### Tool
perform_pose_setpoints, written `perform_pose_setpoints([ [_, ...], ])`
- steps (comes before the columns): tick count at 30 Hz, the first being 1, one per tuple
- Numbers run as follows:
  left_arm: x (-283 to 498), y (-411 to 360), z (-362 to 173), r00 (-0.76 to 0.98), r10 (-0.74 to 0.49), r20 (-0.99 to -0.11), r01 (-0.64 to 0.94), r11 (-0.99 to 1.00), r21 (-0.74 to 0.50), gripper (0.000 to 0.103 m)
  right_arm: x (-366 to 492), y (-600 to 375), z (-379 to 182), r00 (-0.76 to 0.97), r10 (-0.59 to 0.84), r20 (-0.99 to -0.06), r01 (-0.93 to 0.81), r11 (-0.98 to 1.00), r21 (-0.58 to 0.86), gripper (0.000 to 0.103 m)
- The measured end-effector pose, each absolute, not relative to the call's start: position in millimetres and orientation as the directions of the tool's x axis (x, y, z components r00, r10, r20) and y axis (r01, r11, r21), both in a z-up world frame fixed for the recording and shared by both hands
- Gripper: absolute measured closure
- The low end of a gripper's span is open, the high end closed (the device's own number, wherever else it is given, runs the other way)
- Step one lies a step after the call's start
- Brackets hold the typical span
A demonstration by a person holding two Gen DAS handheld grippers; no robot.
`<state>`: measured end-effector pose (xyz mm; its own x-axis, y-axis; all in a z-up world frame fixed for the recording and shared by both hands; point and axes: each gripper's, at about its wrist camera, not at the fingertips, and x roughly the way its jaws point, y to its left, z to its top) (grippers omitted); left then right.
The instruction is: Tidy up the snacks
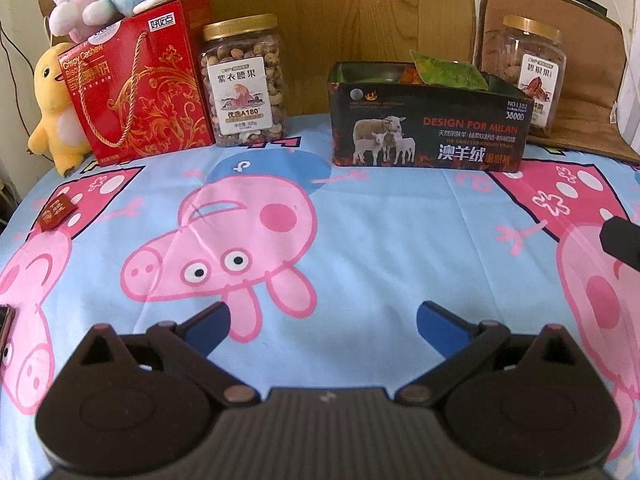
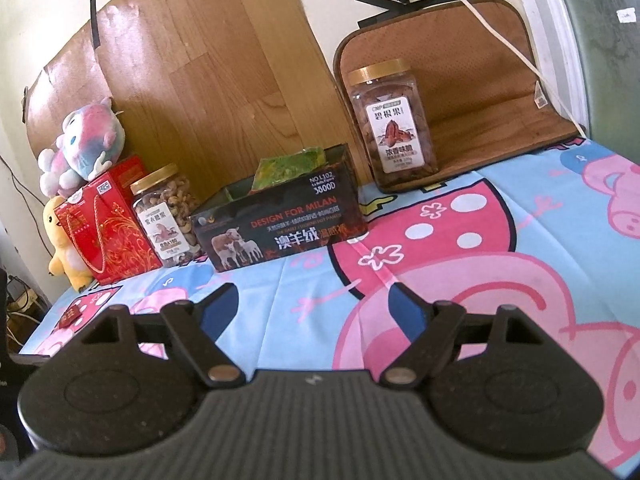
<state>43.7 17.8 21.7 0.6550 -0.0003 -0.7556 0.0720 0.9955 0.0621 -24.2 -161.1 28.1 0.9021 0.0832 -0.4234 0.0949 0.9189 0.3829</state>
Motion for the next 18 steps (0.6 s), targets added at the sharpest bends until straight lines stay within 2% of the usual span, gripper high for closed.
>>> perform_pose_setpoints([
  [18,46.2,13.2,17.5,0.643,0.013,-0.766,0.083,0.993,0.086,0.0,-23.7,-163.9,23.0,0.897,0.084,-0.434,0.105,0.914,0.393,0.019],
])
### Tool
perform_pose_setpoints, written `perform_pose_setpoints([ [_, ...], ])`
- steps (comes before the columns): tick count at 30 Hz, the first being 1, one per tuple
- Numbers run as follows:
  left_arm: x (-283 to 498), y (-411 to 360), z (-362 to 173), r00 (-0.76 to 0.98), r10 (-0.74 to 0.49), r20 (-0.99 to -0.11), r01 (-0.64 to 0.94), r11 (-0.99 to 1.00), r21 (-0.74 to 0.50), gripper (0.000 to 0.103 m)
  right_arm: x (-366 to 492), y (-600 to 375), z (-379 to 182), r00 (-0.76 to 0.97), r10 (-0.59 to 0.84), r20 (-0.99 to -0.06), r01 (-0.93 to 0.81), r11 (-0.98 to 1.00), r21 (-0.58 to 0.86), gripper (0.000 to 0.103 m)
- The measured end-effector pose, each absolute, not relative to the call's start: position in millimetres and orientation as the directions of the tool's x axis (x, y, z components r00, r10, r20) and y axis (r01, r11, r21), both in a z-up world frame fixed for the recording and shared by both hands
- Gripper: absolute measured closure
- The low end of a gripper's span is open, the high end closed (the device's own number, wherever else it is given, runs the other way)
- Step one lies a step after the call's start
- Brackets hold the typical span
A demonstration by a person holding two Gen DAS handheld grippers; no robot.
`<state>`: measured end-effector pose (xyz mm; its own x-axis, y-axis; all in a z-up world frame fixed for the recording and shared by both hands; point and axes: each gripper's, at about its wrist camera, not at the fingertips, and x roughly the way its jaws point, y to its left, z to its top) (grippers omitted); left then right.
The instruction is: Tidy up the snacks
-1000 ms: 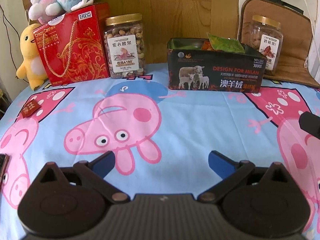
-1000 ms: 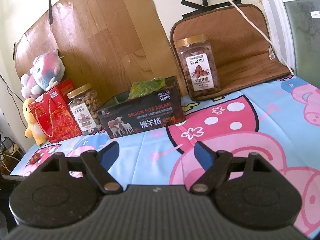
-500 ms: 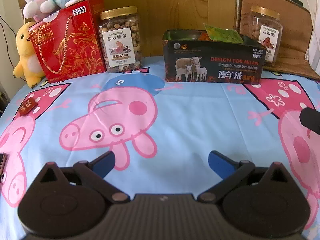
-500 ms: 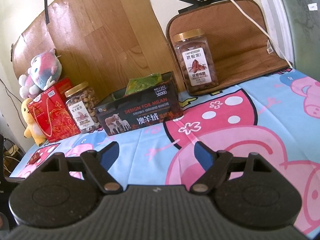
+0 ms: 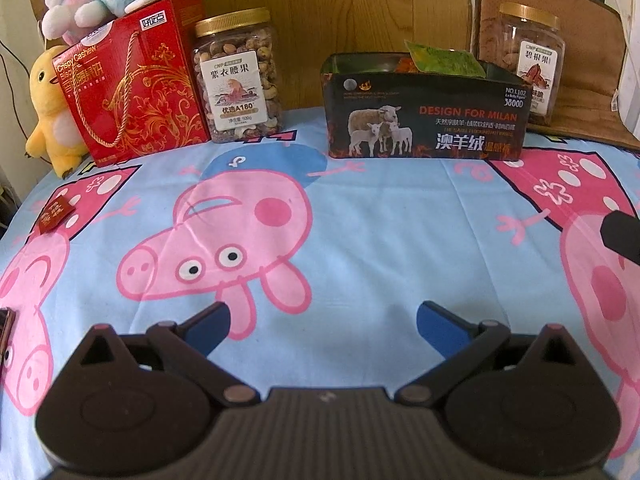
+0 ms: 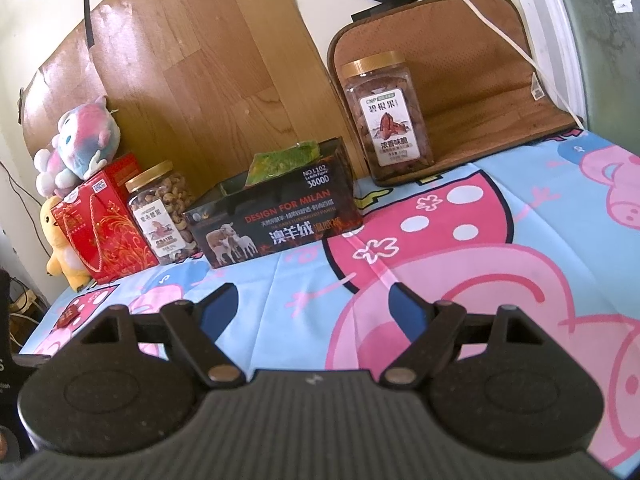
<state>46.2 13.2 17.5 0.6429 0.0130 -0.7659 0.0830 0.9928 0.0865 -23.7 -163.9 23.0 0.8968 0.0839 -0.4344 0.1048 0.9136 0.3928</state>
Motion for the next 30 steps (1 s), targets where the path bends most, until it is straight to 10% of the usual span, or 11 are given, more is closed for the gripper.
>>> perform_pose_setpoints([
  [30,49.2,12.2,15.9,0.646,0.026,-0.763,0.084,0.991,0.105,0.0,-22.1,-164.2,22.3,0.895,0.085,-0.437,0.107,0.912,0.395,0.018],
])
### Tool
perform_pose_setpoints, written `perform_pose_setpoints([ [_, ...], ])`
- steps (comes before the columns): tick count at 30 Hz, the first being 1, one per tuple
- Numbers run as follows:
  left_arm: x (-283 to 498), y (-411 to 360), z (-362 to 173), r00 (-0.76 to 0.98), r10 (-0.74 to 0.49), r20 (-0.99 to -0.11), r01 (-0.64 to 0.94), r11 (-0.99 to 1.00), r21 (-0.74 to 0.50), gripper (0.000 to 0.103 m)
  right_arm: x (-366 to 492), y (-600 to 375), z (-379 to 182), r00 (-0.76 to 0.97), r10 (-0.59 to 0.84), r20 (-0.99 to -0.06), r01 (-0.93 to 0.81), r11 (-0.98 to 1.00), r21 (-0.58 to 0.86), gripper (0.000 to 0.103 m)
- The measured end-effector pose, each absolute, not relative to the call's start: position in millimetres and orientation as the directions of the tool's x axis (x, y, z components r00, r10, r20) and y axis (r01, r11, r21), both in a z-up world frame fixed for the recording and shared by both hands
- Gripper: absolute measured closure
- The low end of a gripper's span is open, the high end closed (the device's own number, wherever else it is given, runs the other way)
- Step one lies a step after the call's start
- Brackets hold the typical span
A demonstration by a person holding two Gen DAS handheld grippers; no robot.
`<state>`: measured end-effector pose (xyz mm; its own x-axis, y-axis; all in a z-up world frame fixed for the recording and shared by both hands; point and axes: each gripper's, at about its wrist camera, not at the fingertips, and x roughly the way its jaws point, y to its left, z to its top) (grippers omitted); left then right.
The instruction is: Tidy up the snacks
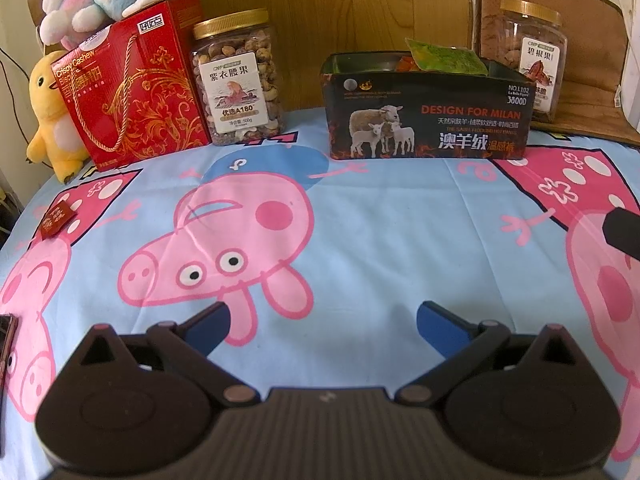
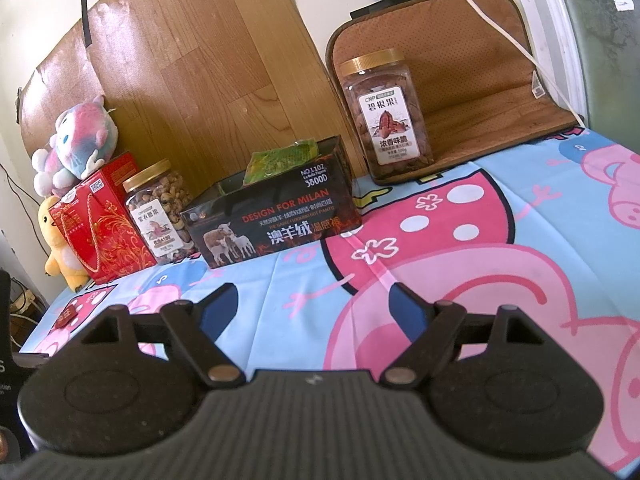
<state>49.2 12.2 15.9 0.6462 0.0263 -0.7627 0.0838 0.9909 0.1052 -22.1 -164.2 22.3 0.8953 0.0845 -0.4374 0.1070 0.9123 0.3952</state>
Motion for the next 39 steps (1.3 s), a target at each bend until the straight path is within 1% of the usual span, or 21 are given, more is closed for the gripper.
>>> perform_pose_setpoints([
  [39,49.4,10.9,12.5,0.644,0.027,-0.764,0.096,0.989,0.116,0.0,-19.7,-165.9,18.4,0.892,0.085,-0.444,0.113,0.91,0.4,0.018],
])
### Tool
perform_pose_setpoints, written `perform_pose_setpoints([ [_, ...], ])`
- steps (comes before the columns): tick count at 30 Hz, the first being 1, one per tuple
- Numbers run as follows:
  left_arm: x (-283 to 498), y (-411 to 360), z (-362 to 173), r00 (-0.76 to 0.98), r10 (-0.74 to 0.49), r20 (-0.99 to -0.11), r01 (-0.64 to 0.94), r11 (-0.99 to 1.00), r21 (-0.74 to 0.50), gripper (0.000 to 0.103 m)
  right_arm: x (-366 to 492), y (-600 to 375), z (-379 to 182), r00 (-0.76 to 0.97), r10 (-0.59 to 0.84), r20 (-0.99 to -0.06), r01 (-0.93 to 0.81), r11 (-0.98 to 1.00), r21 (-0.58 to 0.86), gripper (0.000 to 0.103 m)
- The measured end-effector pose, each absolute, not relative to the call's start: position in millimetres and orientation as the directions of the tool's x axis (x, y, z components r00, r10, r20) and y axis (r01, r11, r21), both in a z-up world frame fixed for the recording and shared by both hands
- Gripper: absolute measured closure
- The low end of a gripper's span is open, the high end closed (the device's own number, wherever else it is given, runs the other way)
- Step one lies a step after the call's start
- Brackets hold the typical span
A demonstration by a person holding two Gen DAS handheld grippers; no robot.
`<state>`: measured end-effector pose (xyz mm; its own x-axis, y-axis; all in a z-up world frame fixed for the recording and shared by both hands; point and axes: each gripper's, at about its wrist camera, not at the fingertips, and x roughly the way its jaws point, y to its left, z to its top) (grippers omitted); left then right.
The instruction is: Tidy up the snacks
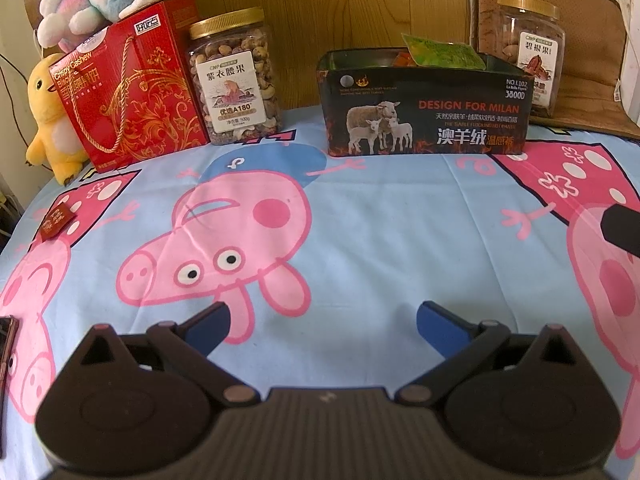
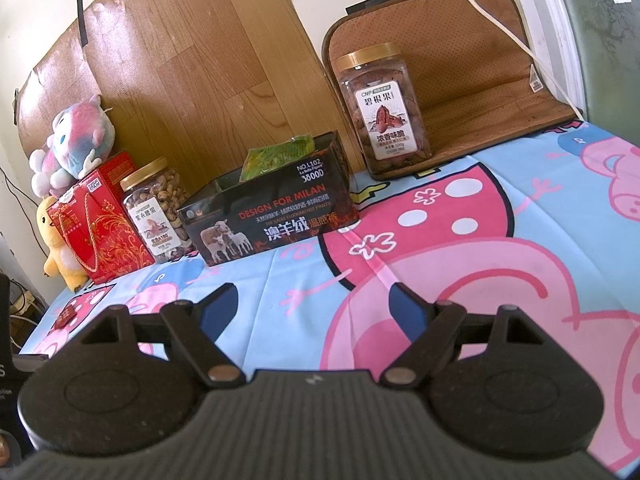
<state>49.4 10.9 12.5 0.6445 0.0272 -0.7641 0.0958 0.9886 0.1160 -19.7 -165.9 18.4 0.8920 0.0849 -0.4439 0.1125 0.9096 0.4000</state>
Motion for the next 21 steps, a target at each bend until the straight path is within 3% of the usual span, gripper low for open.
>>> perform_pose_setpoints([
  [21,47.6,9.0,15.9,0.653,0.035,-0.757,0.091,0.988,0.124,0.0,-21.5,-165.3,19.3,0.893,0.082,-0.442,0.115,0.909,0.402,0.018],
])
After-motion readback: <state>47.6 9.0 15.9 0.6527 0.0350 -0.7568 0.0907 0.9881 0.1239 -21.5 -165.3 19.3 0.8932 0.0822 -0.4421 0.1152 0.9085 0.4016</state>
